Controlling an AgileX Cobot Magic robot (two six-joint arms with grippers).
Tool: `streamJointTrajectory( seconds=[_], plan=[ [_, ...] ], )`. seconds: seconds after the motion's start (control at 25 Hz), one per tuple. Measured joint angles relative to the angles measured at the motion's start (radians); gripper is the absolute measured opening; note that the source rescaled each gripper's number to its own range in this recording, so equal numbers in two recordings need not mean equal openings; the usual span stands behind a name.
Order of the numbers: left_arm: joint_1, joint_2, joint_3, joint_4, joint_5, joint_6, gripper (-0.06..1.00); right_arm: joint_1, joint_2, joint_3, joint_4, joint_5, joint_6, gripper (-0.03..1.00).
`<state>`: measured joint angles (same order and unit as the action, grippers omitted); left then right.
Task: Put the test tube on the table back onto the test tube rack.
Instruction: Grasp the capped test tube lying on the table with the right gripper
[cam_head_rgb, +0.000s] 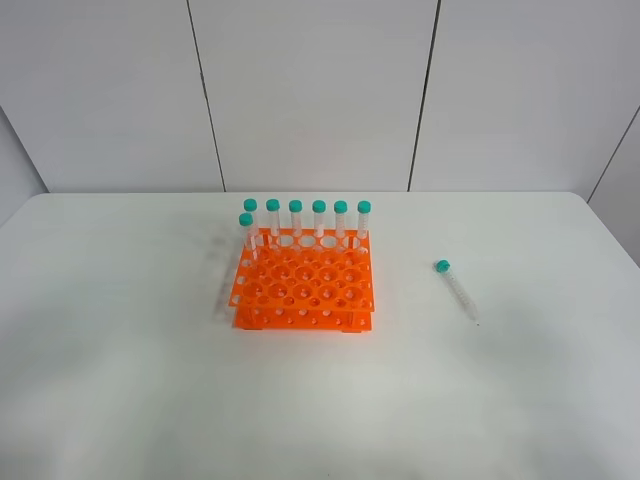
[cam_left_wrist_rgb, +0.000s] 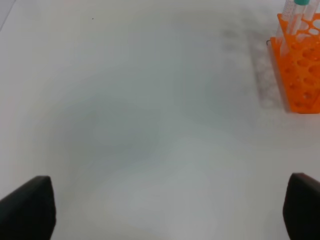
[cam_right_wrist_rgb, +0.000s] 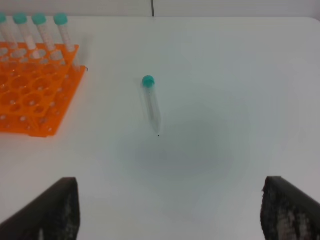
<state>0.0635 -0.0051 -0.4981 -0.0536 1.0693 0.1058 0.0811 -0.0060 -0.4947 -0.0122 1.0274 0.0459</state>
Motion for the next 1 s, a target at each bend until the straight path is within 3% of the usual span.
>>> streamJointTrajectory(
  seconds=[0.4,0.48,0.52,0.56,0.64,0.8,1.0],
  plan=[
    [0.000,0.000,0.000,0.000,0.000,0.000,1.00,0.000,0.000,-0.012,-0.002,0.001,-0.005,1.00],
    [0.000,0.000,0.000,0.000,0.000,0.000,1.00,0.000,0.008,-0.052,-0.002,0.001,-0.008,0.93],
    [0.000,0.000,0.000,0.000,0.000,0.000,1.00,0.000,0.035,-0.095,-0.001,0.001,-0.008,0.83],
    [0.000,0.000,0.000,0.000,0.000,0.000,1.00,0.000,0.070,-0.135,-0.001,0.000,-0.010,0.75],
    [0.000,0.000,0.000,0.000,0.000,0.000,1.00,0.000,0.187,-0.209,-0.001,0.000,-0.034,0.68],
    [0.000,0.000,0.000,0.000,0.000,0.000,1.00,0.000,0.458,-0.352,0.001,-0.004,-0.096,0.70],
    [0.000,0.000,0.000,0.009,0.000,0.007,1.00,0.000,0.815,-0.509,0.082,0.016,-0.130,0.74]
  ],
)
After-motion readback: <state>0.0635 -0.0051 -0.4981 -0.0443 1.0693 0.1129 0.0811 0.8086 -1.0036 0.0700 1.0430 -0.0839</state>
